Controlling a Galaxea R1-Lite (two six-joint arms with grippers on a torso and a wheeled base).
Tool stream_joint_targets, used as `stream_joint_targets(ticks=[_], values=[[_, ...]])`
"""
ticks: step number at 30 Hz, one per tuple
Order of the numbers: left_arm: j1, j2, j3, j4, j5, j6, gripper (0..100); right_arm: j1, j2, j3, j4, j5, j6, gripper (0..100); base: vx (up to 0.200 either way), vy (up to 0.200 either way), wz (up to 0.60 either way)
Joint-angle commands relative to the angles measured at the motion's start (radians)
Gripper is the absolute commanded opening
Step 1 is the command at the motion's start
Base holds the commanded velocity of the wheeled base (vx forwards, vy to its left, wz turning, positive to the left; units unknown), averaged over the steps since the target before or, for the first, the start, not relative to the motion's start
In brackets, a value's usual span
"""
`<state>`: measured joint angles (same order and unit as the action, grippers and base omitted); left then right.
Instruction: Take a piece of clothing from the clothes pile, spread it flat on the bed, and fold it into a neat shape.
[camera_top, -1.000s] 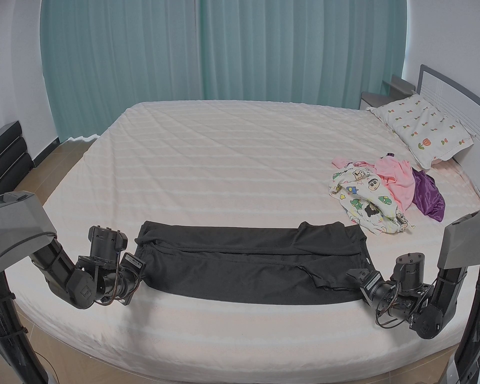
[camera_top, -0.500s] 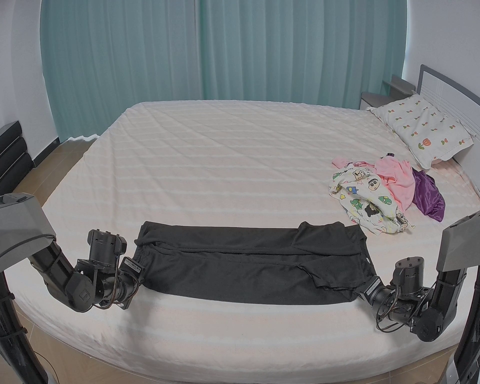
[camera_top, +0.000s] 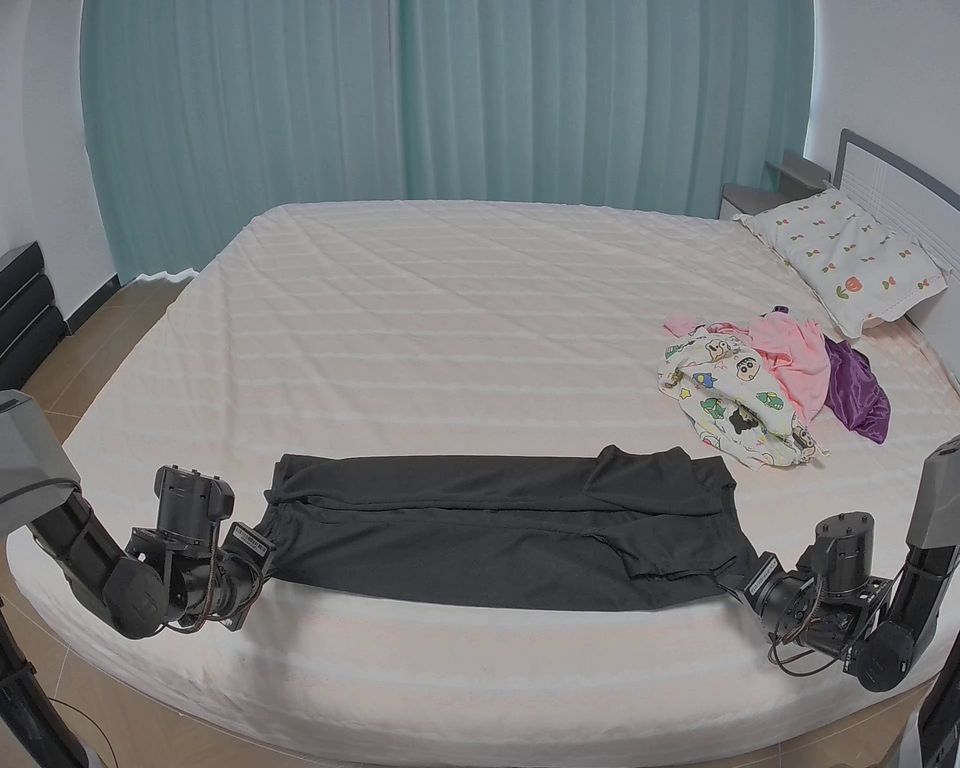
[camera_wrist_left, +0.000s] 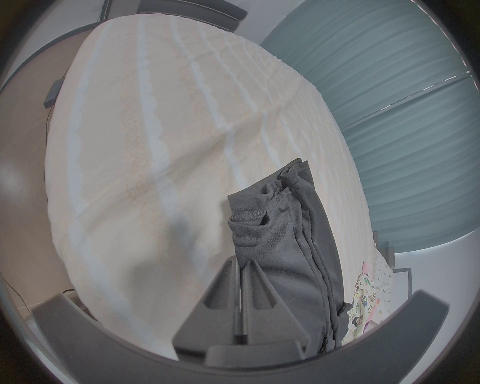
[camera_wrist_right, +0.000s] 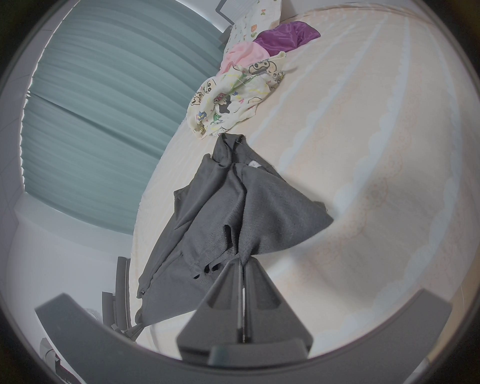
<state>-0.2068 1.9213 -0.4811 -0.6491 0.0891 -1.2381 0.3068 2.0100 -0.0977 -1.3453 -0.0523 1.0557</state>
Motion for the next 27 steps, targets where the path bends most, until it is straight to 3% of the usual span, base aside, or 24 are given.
stream_joint_targets(ticks=[1,10,20,27], values=[[0.001,-0.033,0.025,0.0,0.003,0.003,0,0.012,-0.031,0.018,0.0,0.0,-0.008,0,0.0,0.0,0.0],[-0.002,-0.036,0.062,0.002,0.003,0.008,0,0.025,-0.08,0.098,0.0,0.0,-0.016,0,0.0,0.0,0.0],[-0.002,-0.057,0.148,0.002,0.0,0.043,0,0.018,-0.203,0.098,0.212,0.019,-0.062,0,0.0,0.0,0.0],[-0.009,-0.088,0.217,0.003,-0.005,0.069,0,0.015,-0.198,0.098,0.272,0.028,-0.088,0,0.0,0.0,0.0]])
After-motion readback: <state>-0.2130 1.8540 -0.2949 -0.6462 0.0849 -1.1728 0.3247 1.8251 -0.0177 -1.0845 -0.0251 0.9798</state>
